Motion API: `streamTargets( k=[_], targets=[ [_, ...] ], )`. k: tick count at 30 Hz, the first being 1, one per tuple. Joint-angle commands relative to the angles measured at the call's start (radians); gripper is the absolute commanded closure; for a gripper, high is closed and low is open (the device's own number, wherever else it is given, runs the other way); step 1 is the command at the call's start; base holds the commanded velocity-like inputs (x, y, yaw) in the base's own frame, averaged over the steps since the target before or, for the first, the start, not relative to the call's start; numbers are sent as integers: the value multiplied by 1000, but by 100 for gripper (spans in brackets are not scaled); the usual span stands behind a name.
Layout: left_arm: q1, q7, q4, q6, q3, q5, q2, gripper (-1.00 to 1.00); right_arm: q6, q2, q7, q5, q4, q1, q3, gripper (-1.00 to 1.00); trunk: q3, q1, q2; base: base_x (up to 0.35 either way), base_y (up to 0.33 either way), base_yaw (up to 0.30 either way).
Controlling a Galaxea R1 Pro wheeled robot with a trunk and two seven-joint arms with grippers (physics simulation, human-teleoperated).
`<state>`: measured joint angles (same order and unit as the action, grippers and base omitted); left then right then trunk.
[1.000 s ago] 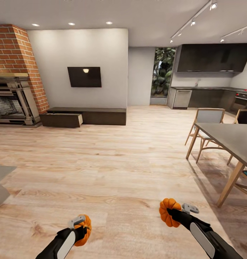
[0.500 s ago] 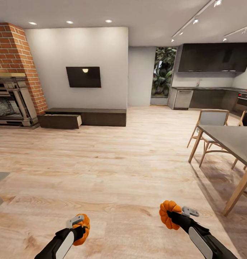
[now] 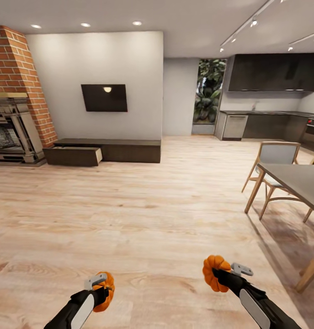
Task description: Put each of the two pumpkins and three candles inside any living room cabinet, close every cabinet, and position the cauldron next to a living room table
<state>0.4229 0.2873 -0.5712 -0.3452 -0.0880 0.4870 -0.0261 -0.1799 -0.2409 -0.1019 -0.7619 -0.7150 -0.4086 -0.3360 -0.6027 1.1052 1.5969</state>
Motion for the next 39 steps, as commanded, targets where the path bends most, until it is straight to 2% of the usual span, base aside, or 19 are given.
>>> streamTargets(
  k=[1, 20, 29, 39],
  targets=[
    [1, 12, -2, -3, -9, 8, -1, 100, -1, -2, -10, -10, -3, -1, -6, 100, -1, 1, 1, 330, 0, 0],
    [1, 12, 22, -1, -11, 1, 0, 100, 7, 0, -10, -10, 0, -1, -7, 100, -1, 1, 1, 305, 0, 0],
    [1, 12, 21, -1, -5, 4, -1, 100, 14, 0, -10, -11, 6, -1, -7, 100, -1, 1, 1, 77, 0, 0],
    [1, 12, 21, 5, -14, 1, 3, 100, 42, 0, -10, -10, 52, -1, -8, 100, -1, 1, 1, 76, 20, 0]
  ],
)
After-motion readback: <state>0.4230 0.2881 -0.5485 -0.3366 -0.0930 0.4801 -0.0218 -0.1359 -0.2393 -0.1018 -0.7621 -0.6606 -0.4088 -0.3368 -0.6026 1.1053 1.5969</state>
